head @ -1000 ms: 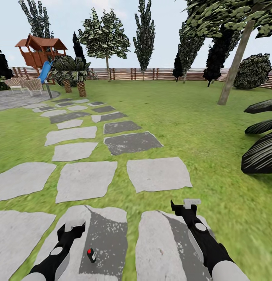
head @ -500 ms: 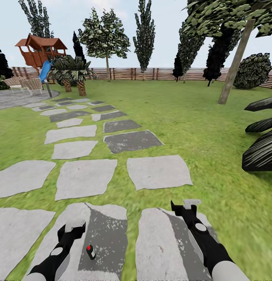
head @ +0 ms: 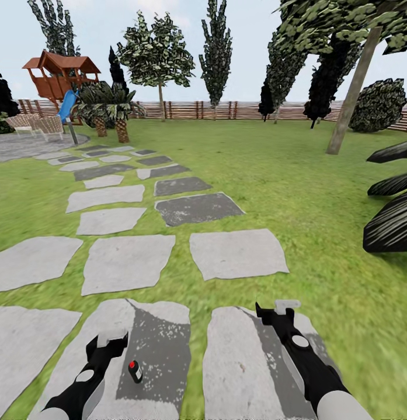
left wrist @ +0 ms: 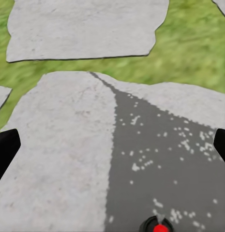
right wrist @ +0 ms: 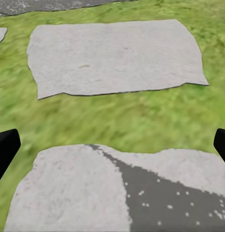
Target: In the garden, pick up the pesticide atomizer on the floor and spray pesticide onto both trees until each tree trunk is fully covered.
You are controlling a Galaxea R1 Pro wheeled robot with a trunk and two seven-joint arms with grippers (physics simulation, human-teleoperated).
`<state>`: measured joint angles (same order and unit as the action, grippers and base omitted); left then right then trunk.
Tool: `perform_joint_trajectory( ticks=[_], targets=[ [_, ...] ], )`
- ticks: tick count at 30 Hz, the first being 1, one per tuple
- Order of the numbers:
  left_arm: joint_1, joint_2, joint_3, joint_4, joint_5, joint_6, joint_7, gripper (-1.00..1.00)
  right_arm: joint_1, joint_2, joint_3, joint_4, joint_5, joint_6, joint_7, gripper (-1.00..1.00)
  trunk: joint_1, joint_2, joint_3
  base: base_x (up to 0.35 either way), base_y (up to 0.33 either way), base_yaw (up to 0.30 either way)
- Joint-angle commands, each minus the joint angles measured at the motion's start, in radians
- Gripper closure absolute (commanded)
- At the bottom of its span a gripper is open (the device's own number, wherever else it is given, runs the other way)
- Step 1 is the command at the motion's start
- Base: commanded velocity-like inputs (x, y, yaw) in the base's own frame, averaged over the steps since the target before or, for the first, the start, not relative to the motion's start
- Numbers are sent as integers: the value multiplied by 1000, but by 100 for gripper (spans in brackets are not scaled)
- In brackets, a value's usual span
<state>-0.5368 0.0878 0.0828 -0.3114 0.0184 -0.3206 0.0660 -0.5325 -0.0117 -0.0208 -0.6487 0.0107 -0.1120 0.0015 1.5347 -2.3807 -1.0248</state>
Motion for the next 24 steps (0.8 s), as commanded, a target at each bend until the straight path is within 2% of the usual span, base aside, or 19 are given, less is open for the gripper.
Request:
perform_joint_trajectory(
  ticks=[1, 15, 17, 22, 24],
  targets=[
    [0, 0, 0, 0, 0, 0, 0, -100, 0, 0, 0, 0, 0, 0, -1, -100, 4, -7, -3, 0, 0, 0],
    [0, 0, -2, 1, -2, -2, 0, -100, 0, 1, -1, 2, 0, 2, 0, -100, 58, -105, -65, 0, 0, 0],
    [0, 0, -8, 1, -14, -3, 1, -100, 0, 1, -1, 2, 0, 2, 0, -100, 65, -119, -74, 0, 0, 0],
    [0, 0, -23, 2, -46, -3, 4, -100, 0, 1, -1, 1, 0, 2, 0, -100, 68, -120, -102, 0, 0, 0],
    [0, 0, -23, 2, -46, -3, 4, -100, -1, 1, -1, 1, 0, 2, 0, -100, 68, -121, -112, 0, 0, 0]
  ],
)
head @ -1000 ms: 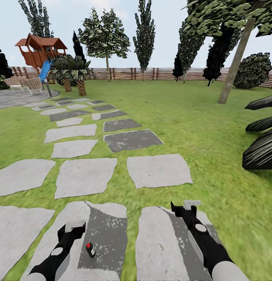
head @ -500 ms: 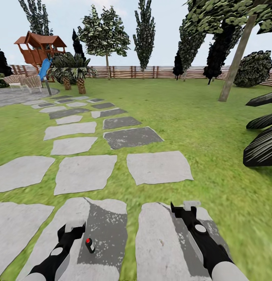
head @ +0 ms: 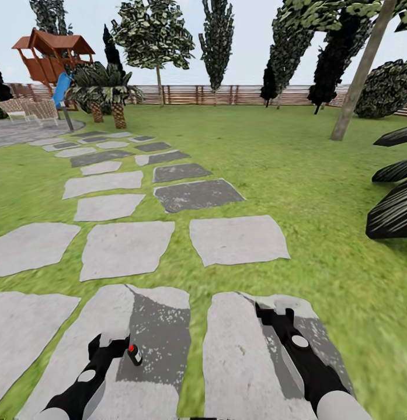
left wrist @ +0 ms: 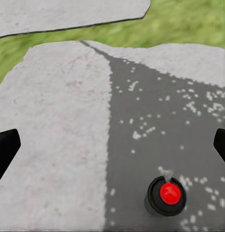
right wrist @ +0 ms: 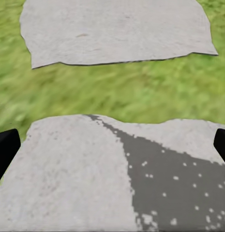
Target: In the garden, pick up the pesticide atomizer on the floor and spray pesticide onto both trees until each tree trunk is fully covered.
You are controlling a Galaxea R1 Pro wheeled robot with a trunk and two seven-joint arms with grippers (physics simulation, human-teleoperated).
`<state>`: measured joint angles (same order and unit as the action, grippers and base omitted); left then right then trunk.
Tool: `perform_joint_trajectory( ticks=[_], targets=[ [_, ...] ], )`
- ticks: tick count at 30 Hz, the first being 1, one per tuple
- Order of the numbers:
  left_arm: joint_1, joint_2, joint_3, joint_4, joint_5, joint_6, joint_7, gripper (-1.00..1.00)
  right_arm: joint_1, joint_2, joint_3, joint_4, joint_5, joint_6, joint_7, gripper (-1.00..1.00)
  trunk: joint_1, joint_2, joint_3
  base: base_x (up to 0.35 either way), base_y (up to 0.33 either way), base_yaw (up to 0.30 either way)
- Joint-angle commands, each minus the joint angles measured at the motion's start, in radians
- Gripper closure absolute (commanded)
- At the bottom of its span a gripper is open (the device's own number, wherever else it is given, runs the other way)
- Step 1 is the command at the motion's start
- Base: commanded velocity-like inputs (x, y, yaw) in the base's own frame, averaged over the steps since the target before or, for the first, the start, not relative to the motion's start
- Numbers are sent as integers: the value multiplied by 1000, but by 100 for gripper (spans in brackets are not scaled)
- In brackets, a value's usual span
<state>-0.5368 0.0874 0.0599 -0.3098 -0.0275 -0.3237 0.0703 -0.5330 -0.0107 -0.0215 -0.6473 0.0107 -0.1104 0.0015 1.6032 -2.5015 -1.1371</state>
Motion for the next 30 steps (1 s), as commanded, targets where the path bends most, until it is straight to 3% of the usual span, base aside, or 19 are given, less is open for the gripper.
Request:
perform_joint_trajectory(
  ticks=[1, 30],
  targets=[
    [0, 0, 0, 0, 0, 0, 0, -100, 0, 0, 0, 0, 0, 0, 0, -100, 0, 0, -6, 0, 0, 0],
    [0, 1, 1, 0, 4, 0, 2, -100, 0, -1, -1, -2, 0, -1, -3, -100, 13, -7, -159, 0, 0, 0]
  ],
)
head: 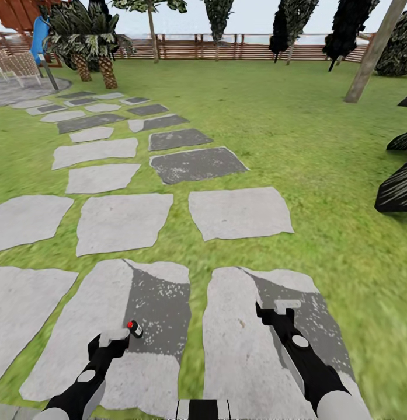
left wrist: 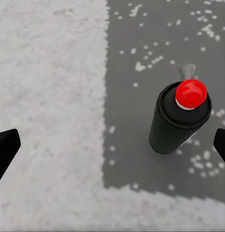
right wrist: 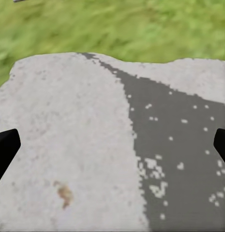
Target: In the garden, pick up the pesticide atomizer on the floor and spray pesticide onto both trees until each tree trunk is fully covered.
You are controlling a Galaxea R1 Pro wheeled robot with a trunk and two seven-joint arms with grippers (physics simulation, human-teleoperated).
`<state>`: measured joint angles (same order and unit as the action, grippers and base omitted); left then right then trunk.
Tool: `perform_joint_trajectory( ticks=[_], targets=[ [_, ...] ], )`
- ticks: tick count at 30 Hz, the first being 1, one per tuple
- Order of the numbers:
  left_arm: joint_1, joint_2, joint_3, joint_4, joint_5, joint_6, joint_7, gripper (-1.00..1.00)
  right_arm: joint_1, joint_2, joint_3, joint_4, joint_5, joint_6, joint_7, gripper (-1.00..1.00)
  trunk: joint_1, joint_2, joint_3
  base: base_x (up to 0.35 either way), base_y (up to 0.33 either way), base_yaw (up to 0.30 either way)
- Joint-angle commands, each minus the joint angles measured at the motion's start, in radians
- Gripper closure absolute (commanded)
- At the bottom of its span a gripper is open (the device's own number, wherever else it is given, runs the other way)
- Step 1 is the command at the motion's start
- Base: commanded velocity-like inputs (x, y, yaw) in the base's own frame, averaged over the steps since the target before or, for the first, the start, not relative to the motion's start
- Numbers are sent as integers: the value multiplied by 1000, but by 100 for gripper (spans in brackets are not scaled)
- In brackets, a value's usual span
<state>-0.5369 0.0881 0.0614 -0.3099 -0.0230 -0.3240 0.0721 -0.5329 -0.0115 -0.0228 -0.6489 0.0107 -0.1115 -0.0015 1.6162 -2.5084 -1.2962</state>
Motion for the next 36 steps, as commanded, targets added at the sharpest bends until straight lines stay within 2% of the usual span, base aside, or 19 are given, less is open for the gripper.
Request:
perform_joint_trajectory(
  ticks=[1, 9, 18, 29, 33, 36],
  targets=[
    [0, 0, 0, 0, -2, -1, 0, -100, 0, 0, 0, 0, 0, 0, 0, -100, 0, 0, 0, 0, 0, 0],
    [0, -1, 0, 0, -4, -3, 0, -100, 0, 0, -1, -1, 0, 2, 0, -100, 0, 0, -1, 0, -9, 0],
    [0, -1, 0, 0, -3, -3, 0, -100, 0, 0, 1, -2, -1, 0, 0, -100, 0, 0, -1, 91, -163, 0],
    [0, 4, -1, 0, -3, -20, -1, -100, 0, 1, 3, -2, -2, 1, 1, -100, 0, 0, -2, 9, -10, 0],
    [1, 2, -1, 1, -4, -79, -2, -100, 0, 1, 2, -2, -2, 1, 0, -100, 2, -1, -22, 0, 0, 0],
    [1, 1, -2, 0, -4, -89, -2, -100, 0, 1, 2, -2, -2, 1, 0, -100, 3, -2, -38, 0, 0, 31]
  ],
)
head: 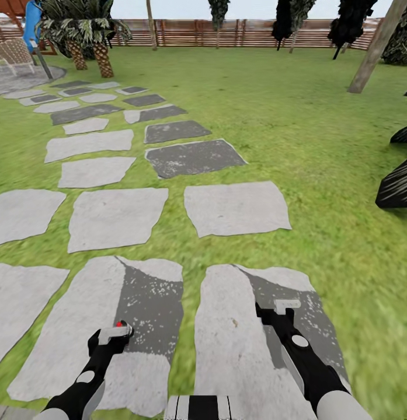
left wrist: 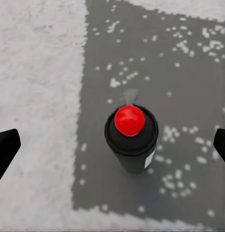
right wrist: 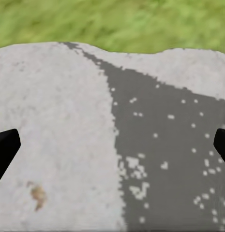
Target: In the garden, pick up the pesticide atomizer on the floor and spray pesticide onto both trees until each tree trunk is fully covered.
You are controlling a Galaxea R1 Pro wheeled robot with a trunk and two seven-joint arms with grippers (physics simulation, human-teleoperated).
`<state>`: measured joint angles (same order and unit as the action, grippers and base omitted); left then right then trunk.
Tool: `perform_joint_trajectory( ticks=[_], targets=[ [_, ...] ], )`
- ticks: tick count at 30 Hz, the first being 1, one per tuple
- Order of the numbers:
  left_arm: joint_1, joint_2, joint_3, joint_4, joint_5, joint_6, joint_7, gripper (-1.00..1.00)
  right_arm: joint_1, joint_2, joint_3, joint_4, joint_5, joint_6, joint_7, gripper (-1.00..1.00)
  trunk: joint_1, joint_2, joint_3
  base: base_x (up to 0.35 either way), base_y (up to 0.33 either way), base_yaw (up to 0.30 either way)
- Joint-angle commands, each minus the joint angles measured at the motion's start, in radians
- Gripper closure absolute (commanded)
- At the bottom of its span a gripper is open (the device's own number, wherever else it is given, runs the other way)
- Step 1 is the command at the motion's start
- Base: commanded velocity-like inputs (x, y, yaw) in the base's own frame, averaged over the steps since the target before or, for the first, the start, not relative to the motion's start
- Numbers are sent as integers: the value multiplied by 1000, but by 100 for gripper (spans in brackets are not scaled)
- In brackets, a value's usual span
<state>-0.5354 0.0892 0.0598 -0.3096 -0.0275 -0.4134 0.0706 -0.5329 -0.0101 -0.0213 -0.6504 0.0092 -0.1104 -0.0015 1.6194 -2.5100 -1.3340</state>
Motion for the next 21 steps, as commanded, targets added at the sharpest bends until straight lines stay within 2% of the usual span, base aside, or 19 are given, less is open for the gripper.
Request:
perform_joint_trajectory(
  ticks=[1, 14, 21],
  targets=[
    [0, 0, 0, 0, 0, -2, 0, -100, 0, 0, 0, 0, 0, 0, 0, -100, 0, 0, -6, 0, 0, 59],
    [0, 0, 0, 1, 0, -5, 0, -100, 0, -1, 0, 1, 0, 0, 0, -100, 6, -3, -76, 0, 0, 69],
    [0, 0, 0, 1, -1, -5, 0, -100, 0, -1, 0, 1, 0, 0, 0, -100, 6, -3, -86, 0, 0, 63]
  ],
)
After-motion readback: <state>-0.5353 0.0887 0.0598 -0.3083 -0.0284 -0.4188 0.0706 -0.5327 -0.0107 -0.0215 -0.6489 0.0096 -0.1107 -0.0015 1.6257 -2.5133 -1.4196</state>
